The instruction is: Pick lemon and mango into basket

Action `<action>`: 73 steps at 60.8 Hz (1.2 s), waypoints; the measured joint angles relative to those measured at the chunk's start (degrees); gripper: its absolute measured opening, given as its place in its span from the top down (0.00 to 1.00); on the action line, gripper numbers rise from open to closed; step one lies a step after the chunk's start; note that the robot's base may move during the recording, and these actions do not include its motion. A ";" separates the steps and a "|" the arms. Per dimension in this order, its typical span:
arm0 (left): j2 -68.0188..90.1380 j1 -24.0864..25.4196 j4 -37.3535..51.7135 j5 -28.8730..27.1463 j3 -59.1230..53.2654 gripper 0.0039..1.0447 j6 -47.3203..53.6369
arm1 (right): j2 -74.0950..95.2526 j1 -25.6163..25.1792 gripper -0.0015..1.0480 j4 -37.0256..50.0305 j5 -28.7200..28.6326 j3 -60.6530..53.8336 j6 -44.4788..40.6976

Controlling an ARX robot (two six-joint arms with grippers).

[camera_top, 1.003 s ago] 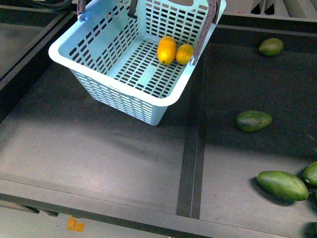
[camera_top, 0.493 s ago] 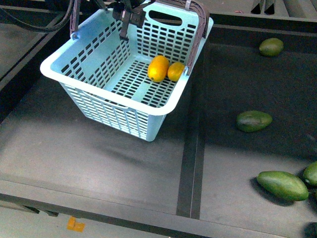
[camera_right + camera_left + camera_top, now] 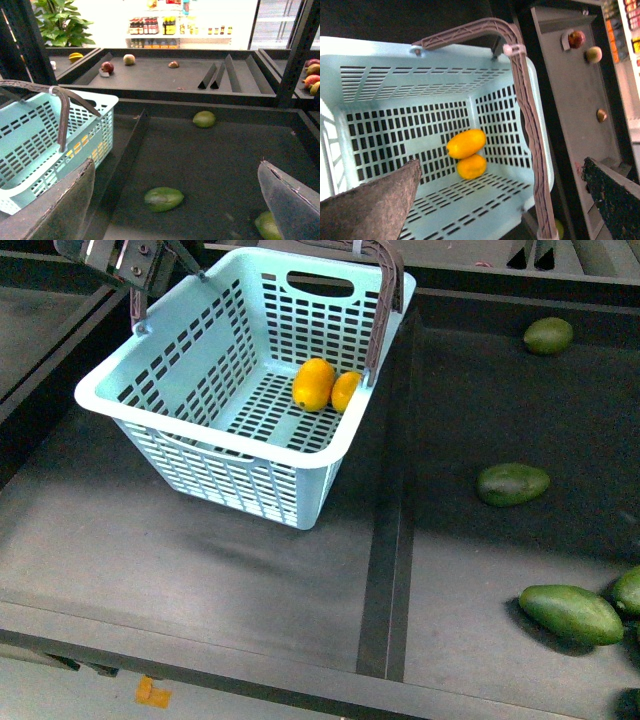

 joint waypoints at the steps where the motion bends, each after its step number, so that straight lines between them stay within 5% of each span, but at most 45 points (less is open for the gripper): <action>1: -0.39 -0.50 -0.31 0.00 0.00 0.06 0.52 | 0.00 0.00 0.08 0.00 0.00 0.00 0.00; 6: -1.36 -1.42 3.02 1.14 -1.42 0.09 4.79 | 0.00 0.00 0.08 0.00 0.00 0.00 0.00; 15: -9.03 2.80 52.81 9.03 -27.96 0.38 50.84 | 0.00 0.00 0.08 0.00 0.04 0.00 0.00; 21: -18.84 8.09 67.63 12.04 -42.82 0.61 73.70 | 0.00 0.00 0.08 0.00 0.02 0.00 0.00; 33: -28.74 12.90 70.34 18.03 -57.88 0.97 81.31 | 0.00 0.00 0.08 0.00 0.04 0.00 0.00; 73: -57.40 26.16 62.60 30.91 -78.90 0.97 82.68 | 0.02 0.00 0.08 0.00 0.04 0.00 0.00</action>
